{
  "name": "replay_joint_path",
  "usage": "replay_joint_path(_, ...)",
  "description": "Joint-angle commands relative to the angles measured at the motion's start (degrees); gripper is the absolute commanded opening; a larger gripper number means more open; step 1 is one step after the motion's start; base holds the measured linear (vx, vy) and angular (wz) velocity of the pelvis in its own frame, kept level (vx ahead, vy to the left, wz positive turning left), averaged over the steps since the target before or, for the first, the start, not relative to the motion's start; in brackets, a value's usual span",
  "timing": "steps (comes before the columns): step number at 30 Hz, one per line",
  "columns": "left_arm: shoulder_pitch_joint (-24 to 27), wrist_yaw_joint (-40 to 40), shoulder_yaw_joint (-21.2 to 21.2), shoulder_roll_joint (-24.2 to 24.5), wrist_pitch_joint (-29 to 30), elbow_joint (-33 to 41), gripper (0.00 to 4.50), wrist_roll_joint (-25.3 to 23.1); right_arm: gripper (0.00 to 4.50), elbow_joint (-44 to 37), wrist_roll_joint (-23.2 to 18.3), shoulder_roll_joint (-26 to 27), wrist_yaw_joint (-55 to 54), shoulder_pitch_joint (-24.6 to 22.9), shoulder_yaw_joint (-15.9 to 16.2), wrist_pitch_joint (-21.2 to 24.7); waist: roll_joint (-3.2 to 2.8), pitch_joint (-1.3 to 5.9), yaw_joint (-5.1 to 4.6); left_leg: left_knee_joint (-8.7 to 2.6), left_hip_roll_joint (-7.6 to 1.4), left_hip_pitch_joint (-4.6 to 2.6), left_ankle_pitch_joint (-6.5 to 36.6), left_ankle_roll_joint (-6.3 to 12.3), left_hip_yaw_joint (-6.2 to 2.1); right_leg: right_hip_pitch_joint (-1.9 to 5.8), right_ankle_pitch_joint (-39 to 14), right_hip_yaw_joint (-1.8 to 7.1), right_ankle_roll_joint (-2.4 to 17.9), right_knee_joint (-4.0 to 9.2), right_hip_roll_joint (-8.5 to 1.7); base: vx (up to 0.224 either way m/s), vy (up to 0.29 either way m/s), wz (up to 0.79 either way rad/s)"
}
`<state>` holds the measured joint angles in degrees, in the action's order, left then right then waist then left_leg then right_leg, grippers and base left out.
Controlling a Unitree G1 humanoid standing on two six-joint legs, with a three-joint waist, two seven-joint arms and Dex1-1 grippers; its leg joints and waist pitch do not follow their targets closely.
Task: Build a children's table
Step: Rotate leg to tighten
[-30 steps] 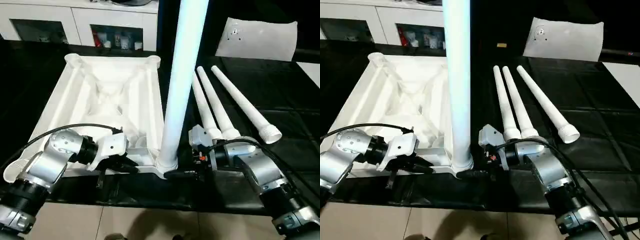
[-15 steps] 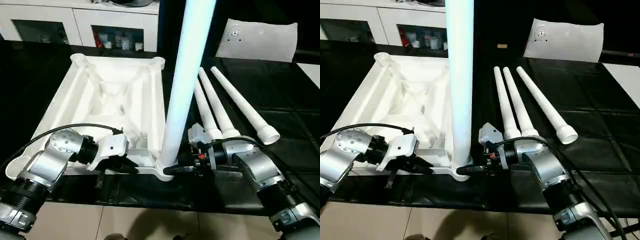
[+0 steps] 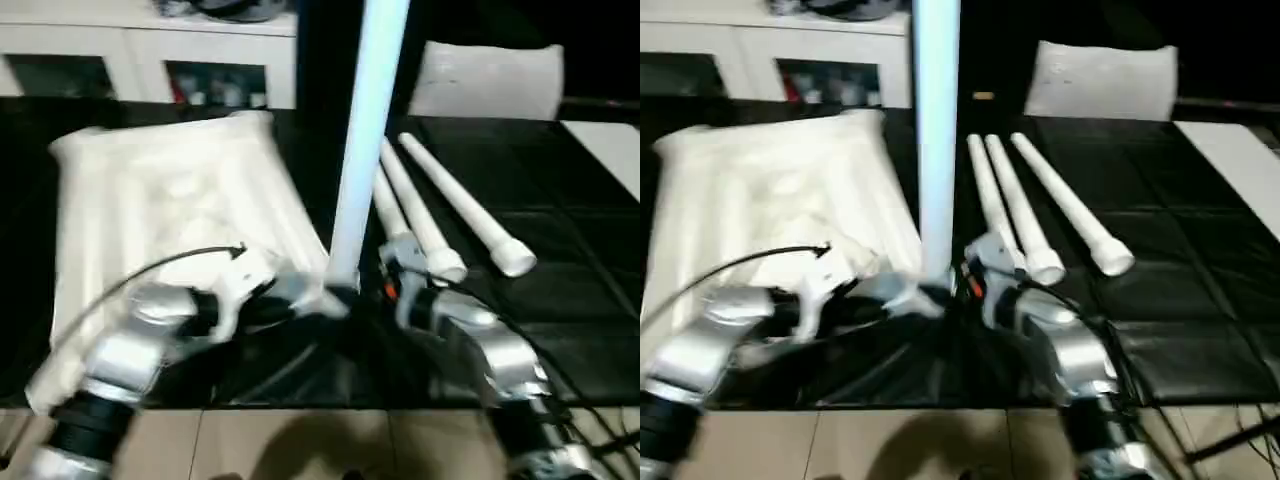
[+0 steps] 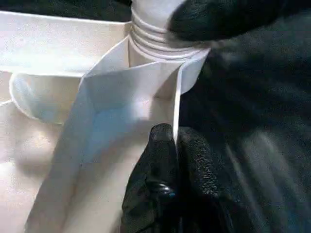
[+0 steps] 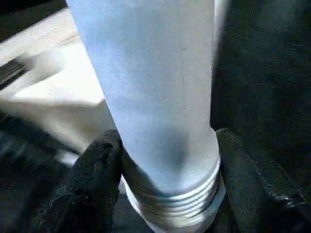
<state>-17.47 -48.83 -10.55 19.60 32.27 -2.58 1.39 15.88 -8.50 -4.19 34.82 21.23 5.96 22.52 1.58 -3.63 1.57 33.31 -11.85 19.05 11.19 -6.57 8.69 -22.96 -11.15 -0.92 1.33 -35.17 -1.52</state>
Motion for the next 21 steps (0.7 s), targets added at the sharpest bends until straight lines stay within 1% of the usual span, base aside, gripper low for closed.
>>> replay_joint_path(1, -1.51, 6.18, -0.61, -3.86, 1.28, 1.26, 0.00, -0.42, 2.64, -0.05, -1.88, 6.09, 2.07, 0.68, 7.54, 2.75, -0.31, 2.52, 0.01, -3.90, -0.17, 0.45, 15.23, 0.20, 0.14, 1.70, -27.51, 2.01, 4.97, 5.97, -4.19, 0.000, 0.000, 0.00)
replay_joint_path(2, -1.84, 8.76, -0.31, -5.72, 2.80, 1.76, 0.00, -1.20, 2.64, 0.66, -1.08, 7.71, -0.68, 1.36, 7.63, 3.79, -0.31, 2.52, -0.08, -3.96, -0.21, 0.51, 15.08, 0.16, 0.13, 1.75, -26.84, 2.04, 5.15, 5.84, -4.16, 0.000, 0.000, 0.00)
replay_joint_path(3, -2.09, 10.53, -0.13, -6.97, 4.30, 2.41, 0.00, -1.65, 2.64, 1.10, -0.46, 8.96, -2.76, 1.70, 7.47, 4.52, -0.35, 2.60, -0.11, -4.02, -0.25, 0.74, 14.51, 0.04, 0.07, 1.94, -25.29, 2.03, 5.34, 5.65, -4.16, 0.000, 0.000, 0.00)
replay_joint_path(4, -2.15, 10.92, -0.10, -7.24, 4.70, 2.60, 0.00, -1.74, 2.64, 1.19, -0.32, 9.26, -3.24, 1.75, 7.39, 4.68, -0.48, 2.63, -0.05, -4.06, -0.26, 0.77, 14.17, -0.09, 0.06, 1.97, -24.32, 2.08, 5.54, 5.56, -4.17, 0.000, 0.000, 0.00)
replay_joint_path(5, -2.33, 11.75, -0.21, -7.81, 6.13, 3.45, 0.00, -1.99, 2.64, 1.36, -0.31, 10.06, -3.59, 1.66, 7.20, 4.78, -0.32, 2.84, -0.04, -3.95, -0.31, 0.75, 13.16, -0.01, 0.19, 2.06, -20.58, 2.17, 6.18, 5.27, -4.07, 0.000, 0.000, 0.00)
replay_joint_path(6, -2.33, 11.75, -0.21, -7.81, 6.13, 3.45, 0.00, -1.99, 2.64, 1.36, -0.31, 10.06, -3.59, 1.66, 7.20, 4.78, -0.37, 2.93, 0.05, -3.89, -0.29, 0.76, 12.47, 0.17, 0.21, 2.15, -19.01, 2.21, 6.53, 5.16, -4.07, 0.000, 0.000, 0.00)
replay_joint_path(7, -2.35, 12.02, -0.31, -7.91, 6.65, 3.80, 0.00, -2.00, 3.20, 1.31, -0.38, 10.25, -3.40, 1.59, 7.17, 4.80, -0.44, 3.00, 0.10, -3.82, -0.28, 0.82, 11.17, 0.45, 0.32, 2.25, -15.89, 2.26, 7.32, 4.95, -4.02, 0.000, 0.000, 0.00)
replay_joint_path(9, -2.60, 11.16, -1.39, -5.87, 6.74, 3.94, 0.00, -2.86, 3.20, 1.38, 1.09, 9.05, -4.31, 0.62, 6.57, 2.96, -0.44, 3.15, 0.22, -3.72, -0.21, 1.01, 9.38, 0.79, 0.43, 2.60, -12.21, 2.29, 8.19, 4.65, -4.04, 0.000, 0.000, 0.00)
replay_joint_path(10, -2.64, 11.00, -1.50, -5.42, 6.73, 3.83, 0.00, -3.09, 3.40, 1.39, 1.51, 8.70, -4.65, 0.51, 6.47, 2.45, -0.45, 3.18, 0.28, -3.71, -0.17, 1.07, 8.62, 0.97, 0.48, 2.71, -11.09, 2.30, 8.45, 4.60, -4.10, 0.000, 0.000, 0.00)
replay_joint_path(11, -2.61, 10.62, -1.64, -4.40, 6.55, 3.51, 0.00, -3.53, 3.52, 0.87, 1.16, 8.23, -4.70, 0.37, 5.90, 2.49, -0.54, 3.15, 0.31, -3.72, -0.11, 1.04, 8.44, 0.89, 0.49, 2.78, -10.77, 2.28, 8.54, 4.57, -4.04, 0.000, 0.000, 0.00)
replay_joint_path(12, -2.61, 10.62, -1.64, -4.40, 6.55, 3.51, 0.00, -3.53, 3.52, 0.87, 1.16, 8.23, -4.70, 0.37, 5.90, 2.49, -0.56, 3.14, 0.32, -3.79, -0.16, 1.04, 8.38, 0.84, 0.46, 2.82, -10.71, 2.27, 8.60, 4.55, -4.02, 0.000, 0.000, 0.00)
replay_joint_path(13, -2.58, 10.12, -1.64, -3.81, 6.42, 3.34, 0.00, -3.63, 3.59, 0.47, 0.95, 7.83, -4.60, 0.29, 5.40, 1.94, -0.61, 2.98, 0.27, -3.86, -0.16, 1.02, 9.07, 0.67, 0.48, 2.75, -11.61, 2.23, 8.55, 4.69, -4.00, 0.000, 0.000, 0.00)
replay_joint_path(14, -2.48, 9.24, -1.65, -2.92, 6.36, 3.34, 0.00, -3.67, 3.64, -0.33, 0.60, 7.10, -3.89, 0.08, 4.75, 1.17, -0.79, 2.96, 0.29, -3.88, -0.18, 0.94, 9.70, 0.57, 0.47, 2.68, -12.56, 2.23, 8.45, 4.78, -4.04, 0.000, 0.000, 0.00)
replay_joint_path(15, -2.38, 8.29, -1.72, -1.96, 6.60, 3.52, 0.00, -3.68, 3.72, -1.32, 0.30, 6.17, -2.88, -0.19, 4.04, 0.02, -0.82, 2.93, 0.27, -3.96, -0.24, 0.88, 10.80, 0.41, 0.39, 2.65, -14.29, 2.21, 8.07, 4.89, -4.06, 0.000, 0.000, 0.00)
replay_joint_path(16, -2.38, 8.29, -1.72, -1.96, 6.60, 3.52, 0.00, -3.68, 3.90, -1.32, 0.30, 6.17, -2.88, -0.19, 4.04, 0.02, -0.79, 2.89, 0.23, -4.03, -0.26, 0.87, 11.26, 0.35, 0.37, 2.61, -15.02, 2.19, 7.91, 4.97, -4.06, 0.000, 0.000, 0.00)
replay_joint_path(17, -2.21, 6.62, -2.09, -0.63, 6.14, 3.50, 0.00, -3.43, 4.03, -3.19, -0.42, 4.49, -0.74, -0.77, 3.75, -0.45, -0.86, 2.90, 0.20, -4.05, -0.30, 0.80, 11.49, 0.31, 0.34, 2.62, -15.37, 2.20, 7.84, 5.04, -4.04, 0.000, 0.000, 0.00)
replay_joint_path(18, -2.13, 5.22, -2.43, 0.42, 5.31, 3.31, 0.00, -3.17, 4.03, -4.49, -0.75, 3.09, 0.99, -1.18, 3.82, -0.87, -0.83, 2.92, 0.28, -4.02, -0.34, 0.73, 11.52, 0.45, 0.36, 2.59, -15.23, 2.22, 7.74, 5.09, -4.00, 0.000, 0.000, 0.00)
replay_joint_path(20, -2.08, 3.35, -2.90, 1.82, 3.78, 2.93, 0.00, -2.89, 4.21, -6.12, -1.16, 1.25, 3.34, -1.70, 4.00, -1.35, -0.79, 2.96, 0.36, -4.04, -0.36, 0.92, 10.81, 0.88, 0.33, 2.77, -13.47, 2.24, 8.01, 4.89, -4.02, 0.000, 0.000, 0.00)
replay_joint_path(21, -2.16, 2.14, -3.18, 2.64, 2.57, 2.50, 0.00, -2.58, 4.34, -6.86, -1.42, 0.08, 4.89, -1.94, 4.07, -1.76, -0.71, 3.02, 0.29, -3.99, -0.30, 1.09, 9.98, 0.99, 0.35, 2.99, -12.32, 2.22, 8.21, 4.76, -4.04, 0.000, 0.000, 0.00)
